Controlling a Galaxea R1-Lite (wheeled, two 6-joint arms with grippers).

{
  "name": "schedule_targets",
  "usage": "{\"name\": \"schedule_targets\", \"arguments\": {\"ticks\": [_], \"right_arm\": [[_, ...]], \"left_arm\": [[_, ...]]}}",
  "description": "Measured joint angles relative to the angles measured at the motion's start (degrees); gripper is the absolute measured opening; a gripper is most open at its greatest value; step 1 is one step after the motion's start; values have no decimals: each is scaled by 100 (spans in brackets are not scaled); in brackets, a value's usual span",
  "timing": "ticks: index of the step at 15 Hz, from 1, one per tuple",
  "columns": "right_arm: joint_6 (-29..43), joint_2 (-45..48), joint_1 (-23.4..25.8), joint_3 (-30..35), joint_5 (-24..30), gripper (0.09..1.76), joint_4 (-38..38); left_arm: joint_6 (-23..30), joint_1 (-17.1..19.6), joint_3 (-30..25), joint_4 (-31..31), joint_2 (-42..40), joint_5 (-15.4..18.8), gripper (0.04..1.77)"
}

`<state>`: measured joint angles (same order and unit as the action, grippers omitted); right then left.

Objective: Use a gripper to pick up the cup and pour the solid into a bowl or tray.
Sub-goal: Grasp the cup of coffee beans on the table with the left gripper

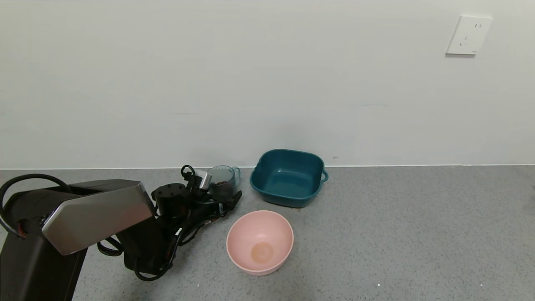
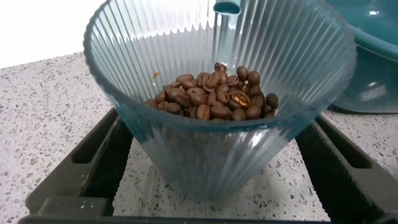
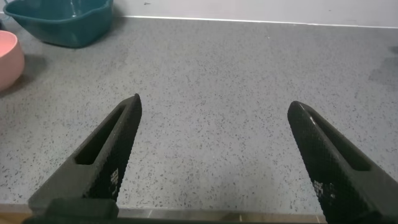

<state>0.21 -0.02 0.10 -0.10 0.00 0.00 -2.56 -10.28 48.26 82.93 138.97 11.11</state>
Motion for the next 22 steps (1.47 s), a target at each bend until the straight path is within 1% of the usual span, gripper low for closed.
{"name": "schedule_targets", "arguments": {"ticks": [4, 5, 6, 7, 17, 22], "right_arm": [[0, 0, 0, 0, 0, 171, 0], [0, 0, 0, 0, 0, 171, 0], [-2, 0, 0, 0, 0, 171, 0], [0, 0, 0, 0, 0, 171, 0], [-2, 0, 0, 0, 0, 171, 0], [-2, 0, 0, 0, 0, 171, 0]], "left_arm": [[6, 0, 55, 20, 55, -15, 171], [4, 5, 61, 17, 59, -20, 149], [4, 9, 63, 9, 59, -20, 137], [2, 9, 66, 4, 59, -20, 132], [100, 9, 55, -20, 13, -26, 129], [100, 11, -56, -143, -239, -88, 129]]}}
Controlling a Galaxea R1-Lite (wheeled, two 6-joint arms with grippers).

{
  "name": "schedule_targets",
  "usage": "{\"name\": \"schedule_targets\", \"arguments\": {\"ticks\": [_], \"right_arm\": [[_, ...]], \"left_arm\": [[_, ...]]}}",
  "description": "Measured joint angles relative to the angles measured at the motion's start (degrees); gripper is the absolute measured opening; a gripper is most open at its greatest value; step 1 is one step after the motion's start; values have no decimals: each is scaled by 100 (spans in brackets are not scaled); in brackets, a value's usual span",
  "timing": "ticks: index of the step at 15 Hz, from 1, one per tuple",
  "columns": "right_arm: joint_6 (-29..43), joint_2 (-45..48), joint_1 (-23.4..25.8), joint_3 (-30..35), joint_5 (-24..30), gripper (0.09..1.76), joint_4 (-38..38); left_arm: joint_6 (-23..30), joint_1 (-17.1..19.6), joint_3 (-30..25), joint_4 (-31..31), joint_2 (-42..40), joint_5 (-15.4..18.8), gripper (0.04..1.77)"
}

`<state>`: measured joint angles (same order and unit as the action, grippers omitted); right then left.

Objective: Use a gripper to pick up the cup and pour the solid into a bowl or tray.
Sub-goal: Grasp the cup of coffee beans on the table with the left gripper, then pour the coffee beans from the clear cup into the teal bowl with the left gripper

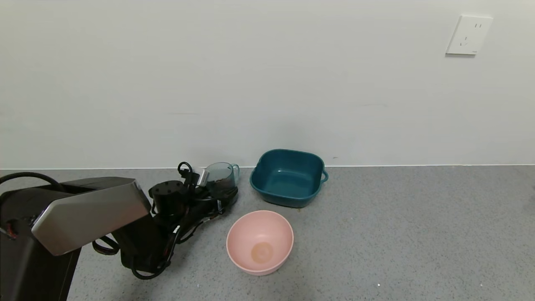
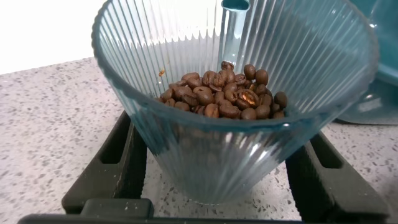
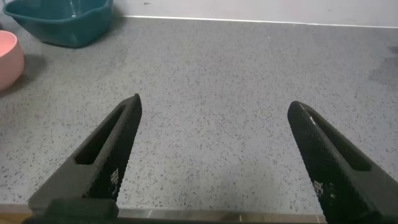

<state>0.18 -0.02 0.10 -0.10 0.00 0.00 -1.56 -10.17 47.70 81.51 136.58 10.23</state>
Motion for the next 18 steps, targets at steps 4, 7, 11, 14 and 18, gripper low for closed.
{"name": "schedule_targets", "arguments": {"ticks": [4, 7, 11, 14, 18], "right_arm": [[2, 0, 0, 0, 0, 171, 0], [0, 0, 0, 0, 0, 171, 0], [2, 0, 0, 0, 0, 171, 0], [2, 0, 0, 0, 0, 171, 0], [2, 0, 0, 0, 0, 171, 0]], "left_arm": [[-6, 0, -46, -435, -496, -200, 129], [-33, -6, 23, -1164, -1112, -358, 129], [-89, -110, 419, -2489, -2005, -913, 129], [-445, -284, 913, -3239, -2360, -1331, 129], [-1023, -597, 1462, -3953, -2502, -2235, 128]]}}
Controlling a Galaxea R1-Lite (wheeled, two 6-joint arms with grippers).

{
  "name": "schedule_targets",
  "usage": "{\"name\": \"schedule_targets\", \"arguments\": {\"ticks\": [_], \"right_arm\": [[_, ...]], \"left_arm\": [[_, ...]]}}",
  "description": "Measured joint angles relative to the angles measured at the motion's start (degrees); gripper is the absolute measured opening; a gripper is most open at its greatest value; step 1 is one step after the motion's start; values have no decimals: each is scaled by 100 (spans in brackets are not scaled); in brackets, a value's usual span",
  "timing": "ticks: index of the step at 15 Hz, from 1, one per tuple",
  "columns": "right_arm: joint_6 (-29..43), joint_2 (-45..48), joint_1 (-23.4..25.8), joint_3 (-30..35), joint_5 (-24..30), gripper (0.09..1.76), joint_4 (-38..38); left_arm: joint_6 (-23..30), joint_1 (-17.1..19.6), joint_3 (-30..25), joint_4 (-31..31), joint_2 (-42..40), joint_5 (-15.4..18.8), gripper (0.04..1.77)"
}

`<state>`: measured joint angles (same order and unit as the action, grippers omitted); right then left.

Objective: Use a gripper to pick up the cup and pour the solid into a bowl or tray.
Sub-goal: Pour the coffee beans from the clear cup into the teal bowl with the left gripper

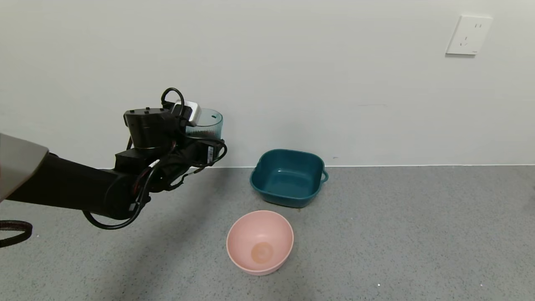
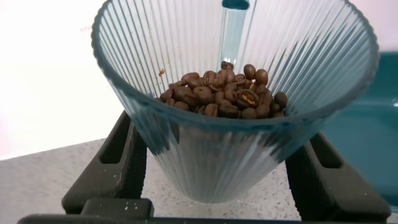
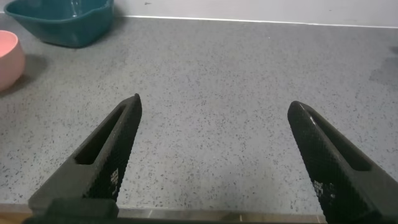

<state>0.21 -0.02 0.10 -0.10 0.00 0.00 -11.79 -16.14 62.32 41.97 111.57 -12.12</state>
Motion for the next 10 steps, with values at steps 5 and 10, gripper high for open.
{"name": "schedule_targets", "arguments": {"ticks": [5, 10], "right_arm": [[-2, 0, -2, 0, 0, 171, 0], [0, 0, 0, 0, 0, 171, 0]], "left_arm": [[-640, -428, 182, -388, 37, -480, 128], [-1615, -483, 328, -383, 262, -508, 128]]}}
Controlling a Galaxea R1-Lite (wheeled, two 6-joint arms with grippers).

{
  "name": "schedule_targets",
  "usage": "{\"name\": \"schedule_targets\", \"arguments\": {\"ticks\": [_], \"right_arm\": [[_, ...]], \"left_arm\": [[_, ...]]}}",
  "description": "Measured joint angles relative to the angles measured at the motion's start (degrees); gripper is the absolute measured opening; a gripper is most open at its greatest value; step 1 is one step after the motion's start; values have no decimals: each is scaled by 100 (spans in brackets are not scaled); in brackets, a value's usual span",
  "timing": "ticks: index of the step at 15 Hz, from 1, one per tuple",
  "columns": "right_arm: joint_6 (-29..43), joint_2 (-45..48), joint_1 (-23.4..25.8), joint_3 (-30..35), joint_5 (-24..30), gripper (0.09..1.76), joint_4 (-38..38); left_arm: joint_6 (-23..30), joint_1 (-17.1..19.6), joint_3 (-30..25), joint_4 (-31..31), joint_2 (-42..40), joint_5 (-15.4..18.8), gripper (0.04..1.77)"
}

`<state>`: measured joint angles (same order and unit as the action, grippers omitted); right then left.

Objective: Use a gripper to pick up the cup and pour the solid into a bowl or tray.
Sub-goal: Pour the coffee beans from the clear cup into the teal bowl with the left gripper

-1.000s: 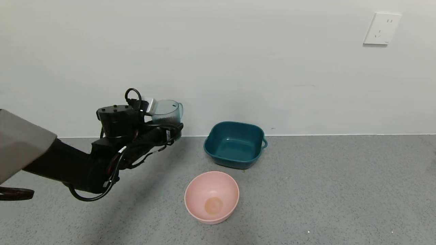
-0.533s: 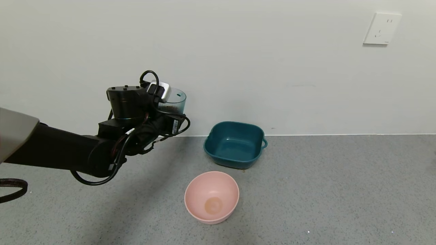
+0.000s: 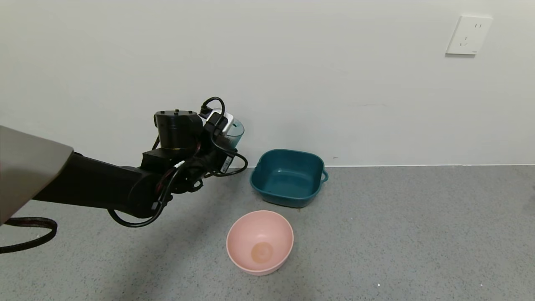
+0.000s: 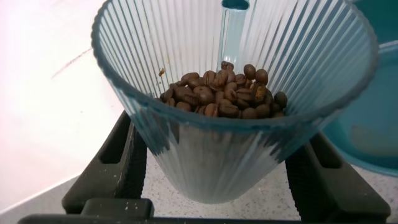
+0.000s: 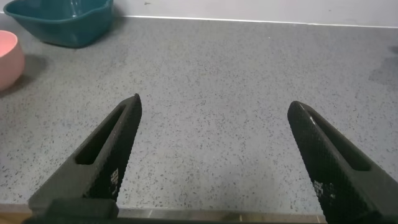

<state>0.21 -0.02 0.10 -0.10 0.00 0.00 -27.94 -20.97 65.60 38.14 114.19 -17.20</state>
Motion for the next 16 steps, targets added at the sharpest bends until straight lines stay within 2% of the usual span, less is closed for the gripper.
{"name": "schedule_targets", "arguments": {"ticks": [6, 10, 16], "right_arm": [[-2, 0, 0, 0, 0, 171, 0], [0, 0, 0, 2, 0, 171, 0], [-2, 0, 0, 2, 0, 171, 0]], "left_arm": [[-836, -56, 262, -33, 299, -46, 128], [-1025, -295, 396, -372, 430, -134, 128], [-1545, -588, 881, -419, 850, -475, 128]]}}
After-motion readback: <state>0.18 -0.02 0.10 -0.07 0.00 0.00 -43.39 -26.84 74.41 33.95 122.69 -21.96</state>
